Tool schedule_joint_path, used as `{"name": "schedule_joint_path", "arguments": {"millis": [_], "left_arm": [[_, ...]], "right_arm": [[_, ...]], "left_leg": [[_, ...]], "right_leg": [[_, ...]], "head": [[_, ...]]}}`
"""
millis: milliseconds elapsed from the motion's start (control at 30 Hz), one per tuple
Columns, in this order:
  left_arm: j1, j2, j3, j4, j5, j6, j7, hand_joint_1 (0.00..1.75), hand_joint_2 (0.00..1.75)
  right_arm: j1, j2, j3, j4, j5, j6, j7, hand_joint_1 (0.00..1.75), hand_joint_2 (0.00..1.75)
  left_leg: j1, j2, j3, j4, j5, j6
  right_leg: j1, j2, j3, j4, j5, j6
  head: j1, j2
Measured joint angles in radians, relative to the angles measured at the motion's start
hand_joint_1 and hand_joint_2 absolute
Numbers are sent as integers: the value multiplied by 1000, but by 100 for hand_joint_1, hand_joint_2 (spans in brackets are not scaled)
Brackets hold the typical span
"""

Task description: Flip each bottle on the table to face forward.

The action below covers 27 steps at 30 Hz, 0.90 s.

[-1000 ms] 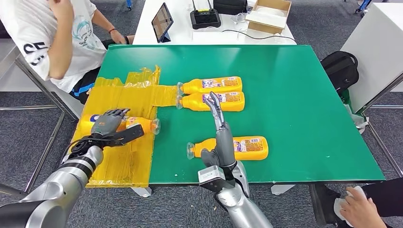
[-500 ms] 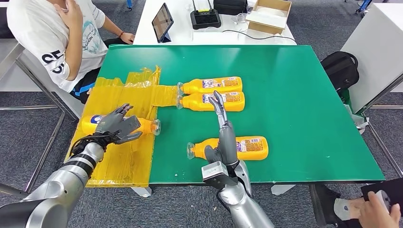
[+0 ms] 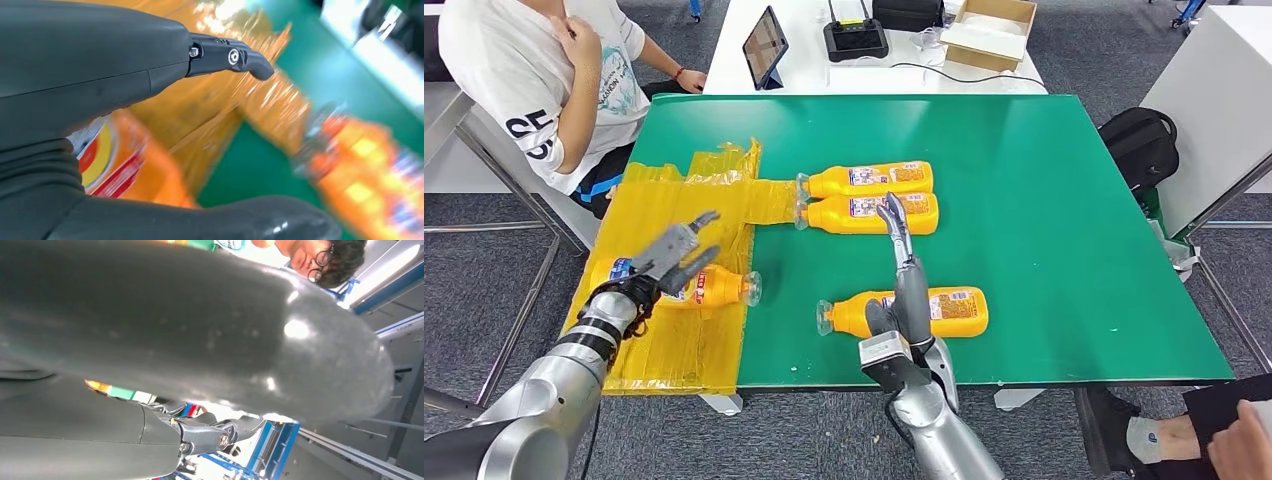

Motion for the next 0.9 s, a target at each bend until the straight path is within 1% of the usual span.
{"name": "schedule_joint_path", "arguments": {"millis": [100, 167, 300, 333, 567, 633, 667, 700, 733, 800, 833, 867, 900], "left_arm": [[9, -10, 13, -39, 92, 24, -8, 0, 0], [21, -20, 25, -67, 140, 64, -14, 0, 0], [58, -52, 48, -148, 239, 256, -37, 0, 175], [61, -55, 49, -157, 245, 279, -39, 0, 175], [66, -57, 50, -165, 250, 296, -40, 0, 175], [80, -67, 50, -195, 268, 340, -42, 0, 175], [94, -75, 50, -223, 286, 373, -45, 0, 175], [128, -91, 43, -282, 322, 428, -49, 0, 175], [182, -110, 26, -362, 367, 487, -53, 0, 175], [316, -150, -41, -547, 457, 600, -58, 0, 175], [366, -161, -75, -611, 480, 631, -58, 0, 175], [395, -167, -100, -648, 491, 647, -58, 0, 175], [406, -169, -115, -663, 491, 652, -58, 0, 175]], "right_arm": [[1, 0, -4, 5, 4, 1, -1, 0, 0], [3, 0, -7, 6, 16, 1, 2, 0, 0], [8, 0, -9, 7, 84, -2, 40, 0, 175], [9, -1, -9, 7, 92, -2, 46, 0, 175], [9, -1, -9, 7, 100, -2, 51, 0, 175], [10, -4, -9, 7, 124, 2, 68, 0, 175], [9, -8, -9, 7, 146, 13, 90, 0, 175], [7, -23, -8, 8, 185, 51, 142, 0, 175], [4, -51, -10, 9, 231, 102, 204, 0, 175], [0, -131, -22, 2, 325, 207, 312, 0, 175], [0, -163, -30, -6, 353, 232, 332, 0, 175], [0, -183, -36, -14, 369, 244, 339, 0, 175], [0, -192, -39, -20, 374, 251, 342, 0, 175]], "left_leg": [[0, 0, 0, 0, 0, 0], [0, 0, 0, 0, 0, 0], [0, 0, 0, 0, 0, 0], [0, 0, 0, 0, 0, 0], [0, 0, 0, 0, 0, 0], [0, 0, 0, 0, 0, 0], [0, 0, 0, 0, 0, 0], [0, 0, 0, 0, 0, 0], [-1, 0, 0, 0, 0, 0], [-1, -1, -1, 0, 0, 0], [-1, -1, -1, 0, -1, 0], [-1, 0, -1, 0, -1, 0], [-1, 0, -1, 0, -1, 0]], "right_leg": [[0, 0, 0, 0, 0, 0], [0, 0, 0, 0, 0, 0], [0, 0, 0, 0, 0, 0], [0, 0, 0, 0, 0, 0], [0, 0, 0, 0, 0, 0], [0, 0, 0, 0, 0, 0], [0, 0, 0, 0, 0, 0], [0, 0, 0, -1, 0, 0], [-1, 0, 0, -1, 0, 0], [-1, 0, 0, -2, 0, 0], [-1, 0, 0, -2, 0, 0], [-1, 0, 0, -2, 0, 0], [-1, 0, 0, -2, 0, 0]], "head": [[0, 0], [0, 0], [0, 0], [0, 0], [0, 0], [0, 0], [0, 0], [0, 0], [0, 0], [0, 0], [0, 0], [0, 0], [0, 0]]}}
